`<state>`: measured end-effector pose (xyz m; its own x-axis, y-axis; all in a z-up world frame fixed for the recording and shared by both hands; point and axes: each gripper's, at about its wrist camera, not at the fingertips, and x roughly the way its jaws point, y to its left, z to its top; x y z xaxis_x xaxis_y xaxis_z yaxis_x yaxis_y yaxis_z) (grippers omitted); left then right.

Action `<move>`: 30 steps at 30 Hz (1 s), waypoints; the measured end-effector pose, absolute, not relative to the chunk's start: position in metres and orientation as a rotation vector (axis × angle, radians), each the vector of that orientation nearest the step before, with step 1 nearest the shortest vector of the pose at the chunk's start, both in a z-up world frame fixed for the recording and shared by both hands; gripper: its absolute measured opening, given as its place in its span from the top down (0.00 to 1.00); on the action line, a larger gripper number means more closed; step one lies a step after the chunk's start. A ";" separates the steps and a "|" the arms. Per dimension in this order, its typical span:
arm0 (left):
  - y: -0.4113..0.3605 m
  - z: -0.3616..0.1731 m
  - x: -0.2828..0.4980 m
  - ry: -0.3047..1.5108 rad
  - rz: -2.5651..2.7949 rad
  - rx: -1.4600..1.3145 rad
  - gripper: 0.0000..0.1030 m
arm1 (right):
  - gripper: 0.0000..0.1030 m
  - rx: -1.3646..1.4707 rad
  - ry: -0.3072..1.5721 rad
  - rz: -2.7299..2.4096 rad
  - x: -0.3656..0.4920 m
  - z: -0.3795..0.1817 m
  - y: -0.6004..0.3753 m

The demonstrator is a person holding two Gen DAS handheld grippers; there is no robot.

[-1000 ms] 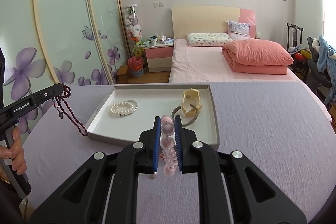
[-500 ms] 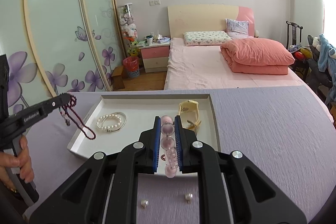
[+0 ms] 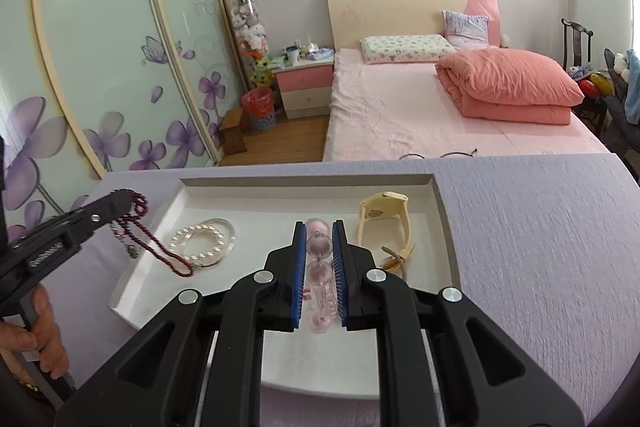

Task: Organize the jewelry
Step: 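Carry the pink bracelet and red necklace over the grey tray with both grippers, then open both grippers to drop the bracelet and necklace into the tray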

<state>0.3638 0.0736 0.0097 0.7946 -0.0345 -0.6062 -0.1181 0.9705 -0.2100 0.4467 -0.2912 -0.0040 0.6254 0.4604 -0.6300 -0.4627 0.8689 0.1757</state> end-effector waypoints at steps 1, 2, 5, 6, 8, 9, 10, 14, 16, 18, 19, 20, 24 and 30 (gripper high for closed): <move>0.073 0.008 0.365 0.655 0.045 -0.243 0.92 | 0.87 -0.007 0.724 0.521 0.447 -0.006 -0.292; 0.074 0.007 0.365 0.657 0.044 -0.243 0.92 | 0.87 -0.013 0.729 0.508 0.450 -0.007 -0.292; 0.074 0.004 0.368 0.664 0.043 -0.245 0.92 | 0.87 -0.025 0.737 0.488 0.454 -0.012 -0.293; 0.075 0.003 0.369 0.665 0.042 -0.245 0.92 | 0.87 -0.027 0.738 0.481 0.456 -0.013 -0.292; 0.075 0.001 0.370 0.668 0.041 -0.245 0.92 | 0.83 -0.024 0.738 0.477 0.456 -0.013 -0.294; 0.075 0.001 0.371 0.669 0.040 -0.245 0.92 | 0.80 -0.021 0.739 0.477 0.456 -0.012 -0.295; 0.074 0.000 0.371 0.671 0.040 -0.244 0.92 | 0.70 -0.018 0.737 0.475 0.457 -0.012 -0.295; 0.072 -0.001 0.374 0.674 0.038 -0.244 0.92 | 0.57 -0.033 0.713 0.473 0.453 -0.009 -0.298; 0.072 -0.002 0.374 0.676 0.036 -0.247 0.92 | 0.57 -0.029 0.716 0.478 0.454 -0.010 -0.298; 0.071 -0.003 0.375 0.678 0.037 -0.245 0.92 | 0.57 -0.029 0.720 0.478 0.455 -0.012 -0.298; 0.070 -0.004 0.376 0.679 0.038 -0.245 0.92 | 0.57 -0.031 0.720 0.478 0.455 -0.012 -0.299; 0.070 -0.004 0.377 0.681 0.038 -0.245 0.92 | 0.57 -0.031 0.721 0.480 0.455 -0.013 -0.299; 0.071 -0.005 0.379 0.680 0.059 -0.238 0.87 | 0.57 -0.030 0.724 0.480 0.454 -0.014 -0.301; 0.078 0.001 0.367 0.658 0.103 -0.247 0.56 | 0.57 -0.028 0.720 0.475 0.445 -0.014 -0.309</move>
